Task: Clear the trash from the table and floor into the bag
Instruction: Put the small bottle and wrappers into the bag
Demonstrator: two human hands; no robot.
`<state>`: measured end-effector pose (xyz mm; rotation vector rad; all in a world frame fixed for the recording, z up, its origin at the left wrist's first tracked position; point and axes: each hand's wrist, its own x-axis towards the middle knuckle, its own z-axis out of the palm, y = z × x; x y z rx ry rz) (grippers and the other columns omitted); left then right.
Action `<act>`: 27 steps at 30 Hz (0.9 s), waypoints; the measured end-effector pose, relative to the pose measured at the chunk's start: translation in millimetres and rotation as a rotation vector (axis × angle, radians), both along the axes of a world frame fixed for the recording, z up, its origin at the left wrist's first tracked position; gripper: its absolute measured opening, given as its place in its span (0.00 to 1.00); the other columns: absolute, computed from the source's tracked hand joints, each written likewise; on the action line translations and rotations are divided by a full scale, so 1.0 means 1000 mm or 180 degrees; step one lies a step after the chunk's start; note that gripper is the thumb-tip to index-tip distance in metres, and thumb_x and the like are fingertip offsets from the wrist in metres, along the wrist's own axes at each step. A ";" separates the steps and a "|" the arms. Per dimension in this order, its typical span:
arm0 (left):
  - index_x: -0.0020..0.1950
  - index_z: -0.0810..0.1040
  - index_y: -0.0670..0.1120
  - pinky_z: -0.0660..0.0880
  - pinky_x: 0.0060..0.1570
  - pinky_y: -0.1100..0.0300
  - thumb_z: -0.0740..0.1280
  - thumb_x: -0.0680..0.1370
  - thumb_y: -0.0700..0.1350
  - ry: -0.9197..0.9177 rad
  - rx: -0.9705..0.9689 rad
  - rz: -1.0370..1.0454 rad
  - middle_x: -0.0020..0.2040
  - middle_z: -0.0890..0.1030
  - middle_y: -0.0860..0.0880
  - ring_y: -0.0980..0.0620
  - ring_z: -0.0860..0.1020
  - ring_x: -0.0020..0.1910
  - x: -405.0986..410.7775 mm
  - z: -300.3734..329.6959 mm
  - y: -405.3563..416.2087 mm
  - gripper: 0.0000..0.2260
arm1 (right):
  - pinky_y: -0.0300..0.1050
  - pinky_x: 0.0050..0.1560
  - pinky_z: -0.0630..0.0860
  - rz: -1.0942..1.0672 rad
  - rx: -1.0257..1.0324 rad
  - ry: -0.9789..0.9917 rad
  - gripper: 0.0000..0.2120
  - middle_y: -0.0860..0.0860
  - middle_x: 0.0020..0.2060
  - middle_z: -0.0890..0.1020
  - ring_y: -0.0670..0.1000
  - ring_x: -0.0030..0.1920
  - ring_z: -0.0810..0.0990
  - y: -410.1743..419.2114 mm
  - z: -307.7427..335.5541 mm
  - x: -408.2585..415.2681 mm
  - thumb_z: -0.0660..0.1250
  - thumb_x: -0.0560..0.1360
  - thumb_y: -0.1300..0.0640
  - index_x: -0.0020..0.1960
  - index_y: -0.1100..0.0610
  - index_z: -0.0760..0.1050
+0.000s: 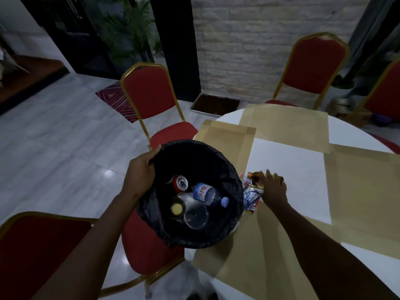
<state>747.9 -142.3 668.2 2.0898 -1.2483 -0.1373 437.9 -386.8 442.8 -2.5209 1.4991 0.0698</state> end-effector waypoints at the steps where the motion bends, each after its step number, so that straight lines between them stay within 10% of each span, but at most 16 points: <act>1: 0.68 0.73 0.44 0.61 0.55 0.83 0.62 0.77 0.30 -0.0033 -0.0002 -0.0020 0.63 0.76 0.47 0.58 0.72 0.59 -0.001 0.001 -0.001 0.21 | 0.64 0.65 0.64 -0.0007 0.0025 0.0079 0.37 0.57 0.74 0.61 0.63 0.72 0.60 -0.005 -0.003 -0.001 0.70 0.71 0.57 0.75 0.53 0.56; 11: 0.67 0.72 0.44 0.63 0.55 0.82 0.64 0.76 0.29 -0.0127 -0.0072 -0.0074 0.59 0.74 0.52 0.56 0.74 0.57 -0.011 0.001 -0.004 0.22 | 0.55 0.42 0.76 -0.0154 -0.0210 -0.0049 0.17 0.61 0.45 0.78 0.63 0.45 0.78 -0.029 -0.017 0.000 0.70 0.66 0.66 0.55 0.61 0.76; 20: 0.69 0.71 0.46 0.64 0.54 0.81 0.62 0.75 0.26 -0.0149 -0.0113 -0.0141 0.58 0.75 0.52 0.54 0.75 0.56 -0.016 -0.003 -0.001 0.25 | 0.51 0.47 0.73 -0.0287 -0.0149 0.0301 0.09 0.54 0.49 0.78 0.57 0.50 0.77 -0.016 -0.022 -0.016 0.63 0.74 0.60 0.54 0.57 0.72; 27: 0.69 0.71 0.47 0.64 0.53 0.81 0.62 0.75 0.26 -0.0173 -0.0234 -0.0242 0.56 0.76 0.52 0.54 0.76 0.54 -0.014 -0.010 0.001 0.26 | 0.46 0.39 0.68 -0.1106 0.0296 -0.1961 0.16 0.58 0.44 0.78 0.60 0.44 0.77 0.026 0.023 -0.023 0.73 0.70 0.54 0.52 0.60 0.74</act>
